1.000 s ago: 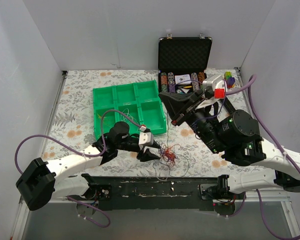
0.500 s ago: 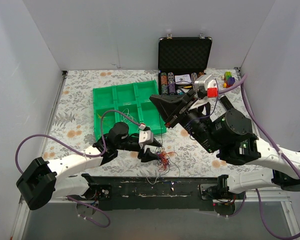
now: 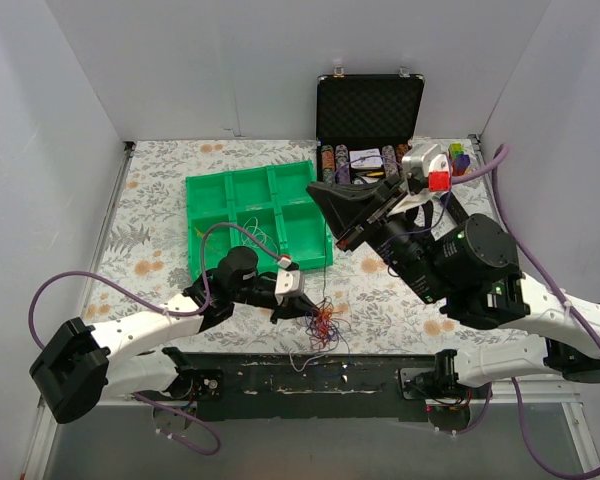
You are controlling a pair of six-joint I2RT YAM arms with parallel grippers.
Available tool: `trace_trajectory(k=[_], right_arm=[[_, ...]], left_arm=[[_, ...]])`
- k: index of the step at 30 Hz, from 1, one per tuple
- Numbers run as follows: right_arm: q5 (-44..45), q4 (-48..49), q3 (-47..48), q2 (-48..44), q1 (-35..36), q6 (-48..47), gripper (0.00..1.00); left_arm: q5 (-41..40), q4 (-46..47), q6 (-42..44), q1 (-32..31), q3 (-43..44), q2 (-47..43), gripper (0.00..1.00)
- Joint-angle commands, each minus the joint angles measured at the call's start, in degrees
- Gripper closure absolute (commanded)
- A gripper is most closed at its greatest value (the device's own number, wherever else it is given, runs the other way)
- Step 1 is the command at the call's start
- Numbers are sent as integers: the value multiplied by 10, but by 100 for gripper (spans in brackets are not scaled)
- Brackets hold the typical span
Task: Untangle the cables
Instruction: Untie the cable.
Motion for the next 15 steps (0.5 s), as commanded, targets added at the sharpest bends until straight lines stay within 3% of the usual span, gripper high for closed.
trace_trajectory(k=[1,7,15], right_arm=[[24,26,41,-24,4,-36,99],[86,41,39,-67,4,-101,99],[166,112,51,-122,4,-248,99]], left_arm=[[18,-51,60,-3,5,-12,100],[-16,-194,236,-6,-1,-24,100],[-65,-278,388,-7,-27,-30,100]])
